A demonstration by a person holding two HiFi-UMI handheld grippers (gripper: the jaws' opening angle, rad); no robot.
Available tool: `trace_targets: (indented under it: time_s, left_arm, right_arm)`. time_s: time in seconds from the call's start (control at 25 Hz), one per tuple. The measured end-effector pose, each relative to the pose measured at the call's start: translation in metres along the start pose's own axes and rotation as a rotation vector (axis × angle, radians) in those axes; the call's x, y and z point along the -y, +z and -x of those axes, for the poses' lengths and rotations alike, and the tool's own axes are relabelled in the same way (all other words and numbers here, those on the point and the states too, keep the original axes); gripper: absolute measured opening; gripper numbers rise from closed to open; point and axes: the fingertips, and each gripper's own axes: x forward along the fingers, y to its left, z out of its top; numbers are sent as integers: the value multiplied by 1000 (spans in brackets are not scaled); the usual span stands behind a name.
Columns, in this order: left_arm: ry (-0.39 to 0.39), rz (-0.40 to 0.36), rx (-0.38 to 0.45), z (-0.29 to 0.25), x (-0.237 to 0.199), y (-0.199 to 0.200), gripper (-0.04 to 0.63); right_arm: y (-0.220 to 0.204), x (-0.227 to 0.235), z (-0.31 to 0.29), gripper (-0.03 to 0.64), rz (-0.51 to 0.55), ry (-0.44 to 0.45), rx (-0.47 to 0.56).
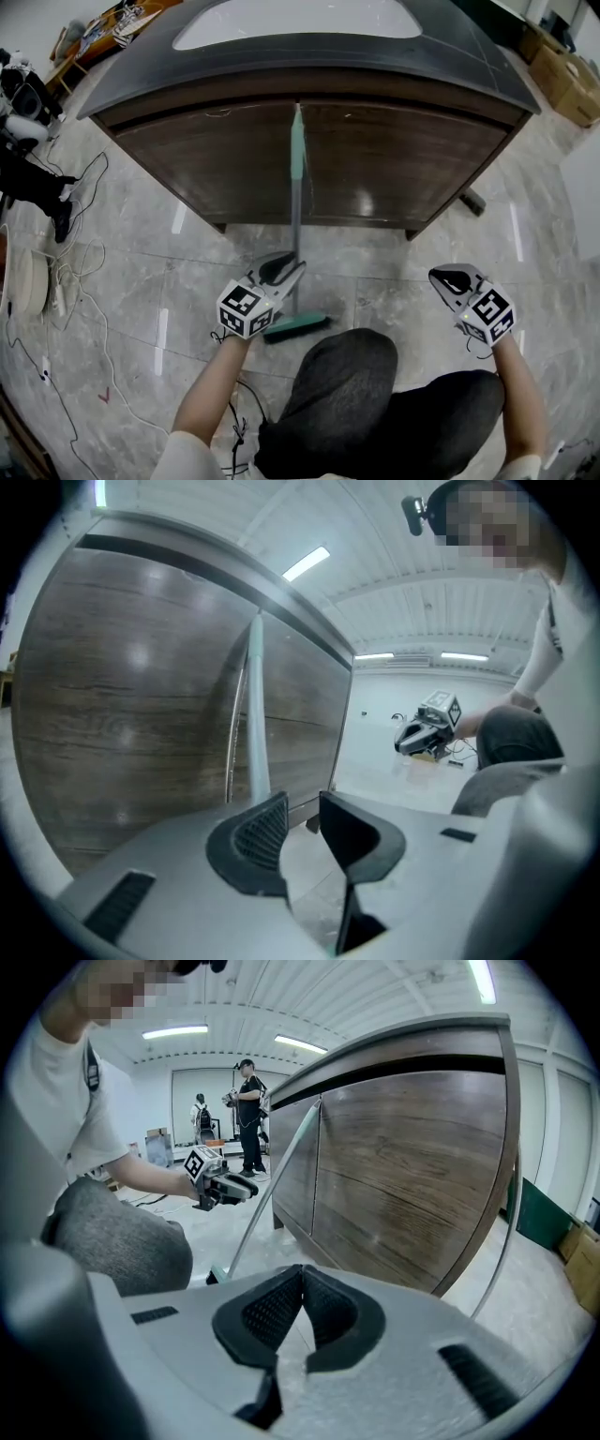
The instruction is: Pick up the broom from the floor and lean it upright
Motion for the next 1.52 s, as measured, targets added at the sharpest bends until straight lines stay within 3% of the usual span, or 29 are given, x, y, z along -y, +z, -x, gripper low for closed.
trace_targets:
  time_s: [0.36,1.0,1.28,1.52]
  left_arm:
    - [-84,-42,3,-28,31,1,72]
    - [-198,-61,-52,-97,79,-72,23]
    - [-167,32,-119,-96,107,-34,9]
    - [-160,46,-186,-64,141,66,8]
  right_arm:
    - [-19,5,6,2,-60,-22,56]
    - [-124,19,11,2,-180,-87,129]
    - [-127,25,63,2,-276,-113,112]
    - [-54,34,148,2,-398,-119,96]
